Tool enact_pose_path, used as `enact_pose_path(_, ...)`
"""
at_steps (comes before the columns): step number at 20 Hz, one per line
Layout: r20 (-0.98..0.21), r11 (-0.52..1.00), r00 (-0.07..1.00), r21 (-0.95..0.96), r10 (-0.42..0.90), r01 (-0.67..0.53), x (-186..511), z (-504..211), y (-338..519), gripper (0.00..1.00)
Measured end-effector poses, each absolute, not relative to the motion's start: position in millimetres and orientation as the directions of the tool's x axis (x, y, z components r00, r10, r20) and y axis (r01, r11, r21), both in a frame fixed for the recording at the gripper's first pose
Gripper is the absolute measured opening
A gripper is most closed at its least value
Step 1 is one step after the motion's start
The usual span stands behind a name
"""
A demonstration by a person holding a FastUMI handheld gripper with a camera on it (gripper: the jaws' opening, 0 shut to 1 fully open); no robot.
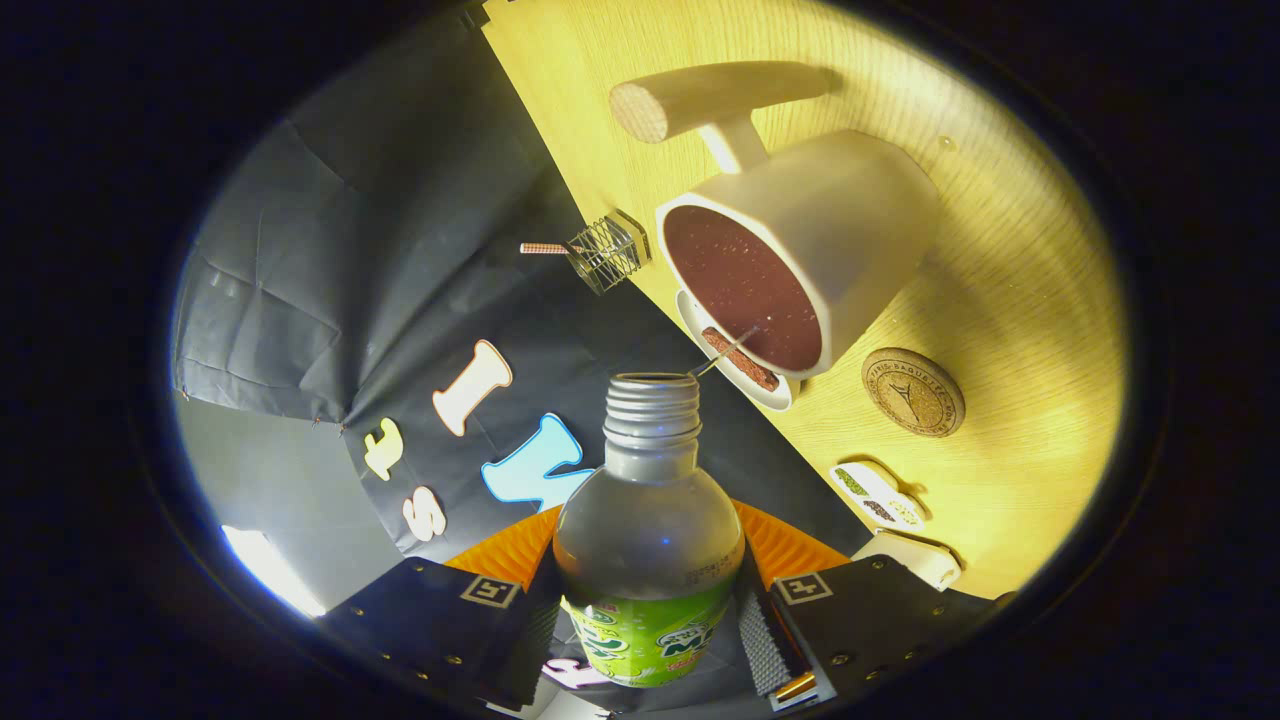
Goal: Take the bottle from table, then pour the juice into the cup, finally place the bottle on the coaster
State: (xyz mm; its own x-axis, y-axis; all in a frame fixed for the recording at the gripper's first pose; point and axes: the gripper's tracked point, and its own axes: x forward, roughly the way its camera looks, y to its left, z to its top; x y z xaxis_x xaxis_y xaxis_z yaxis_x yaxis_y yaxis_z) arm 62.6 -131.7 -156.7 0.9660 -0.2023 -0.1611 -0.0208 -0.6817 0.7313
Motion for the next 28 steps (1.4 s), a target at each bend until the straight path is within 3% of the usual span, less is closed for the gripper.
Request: enact_pose_path(28,-0.146,-0.642,0.956,0.765,-0.255,-0.055,62.2,-159.5,-136.3,0.77)
